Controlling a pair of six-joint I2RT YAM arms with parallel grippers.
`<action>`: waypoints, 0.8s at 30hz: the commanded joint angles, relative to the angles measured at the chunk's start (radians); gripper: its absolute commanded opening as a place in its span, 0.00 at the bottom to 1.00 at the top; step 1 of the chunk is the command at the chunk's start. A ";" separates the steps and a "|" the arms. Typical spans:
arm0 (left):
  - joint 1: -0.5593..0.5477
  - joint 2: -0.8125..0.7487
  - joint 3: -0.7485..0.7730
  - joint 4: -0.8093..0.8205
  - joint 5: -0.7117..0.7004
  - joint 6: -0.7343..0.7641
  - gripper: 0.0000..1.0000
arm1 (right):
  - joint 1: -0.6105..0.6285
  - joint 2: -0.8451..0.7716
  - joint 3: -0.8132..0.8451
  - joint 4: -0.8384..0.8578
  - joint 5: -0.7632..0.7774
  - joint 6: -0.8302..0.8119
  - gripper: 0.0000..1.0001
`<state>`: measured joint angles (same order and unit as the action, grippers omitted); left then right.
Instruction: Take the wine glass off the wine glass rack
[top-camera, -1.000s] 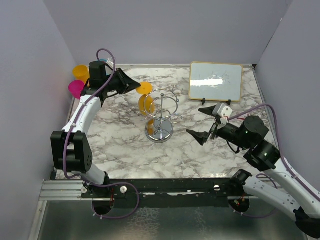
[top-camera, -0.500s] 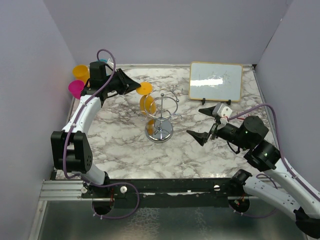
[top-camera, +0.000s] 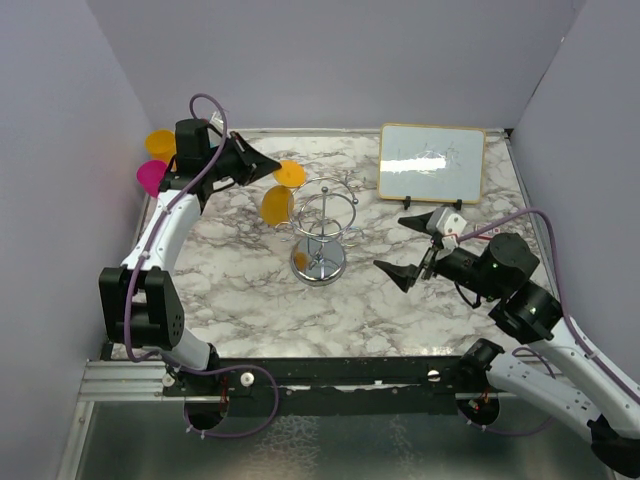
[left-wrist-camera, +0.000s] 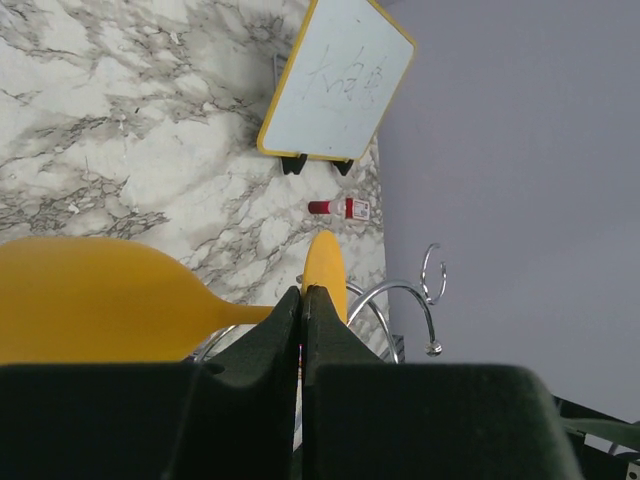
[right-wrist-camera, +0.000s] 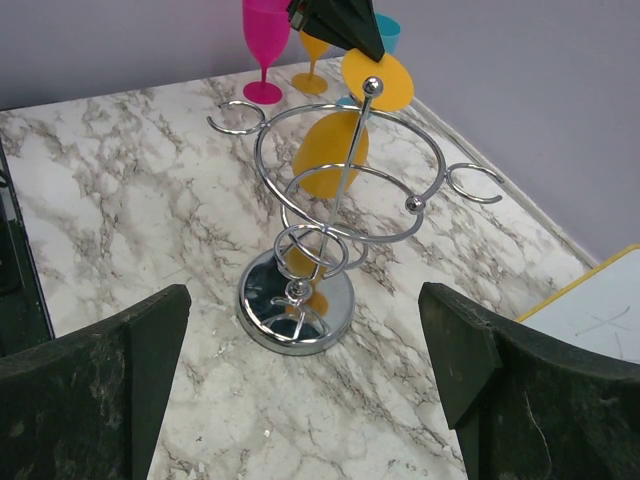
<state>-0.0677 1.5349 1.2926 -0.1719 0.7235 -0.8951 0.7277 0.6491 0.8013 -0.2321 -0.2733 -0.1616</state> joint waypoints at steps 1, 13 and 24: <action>0.000 -0.030 0.043 0.004 0.020 -0.026 0.00 | 0.007 -0.015 0.016 -0.014 0.022 -0.003 1.00; 0.042 -0.009 0.060 0.035 0.046 -0.072 0.00 | 0.007 -0.021 0.022 -0.025 0.026 -0.001 0.99; 0.070 0.058 0.059 0.219 0.133 -0.199 0.00 | 0.007 -0.011 0.041 -0.012 0.024 0.028 1.00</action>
<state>0.0029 1.5665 1.3220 -0.0616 0.7963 -1.0294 0.7277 0.6384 0.8013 -0.2398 -0.2729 -0.1574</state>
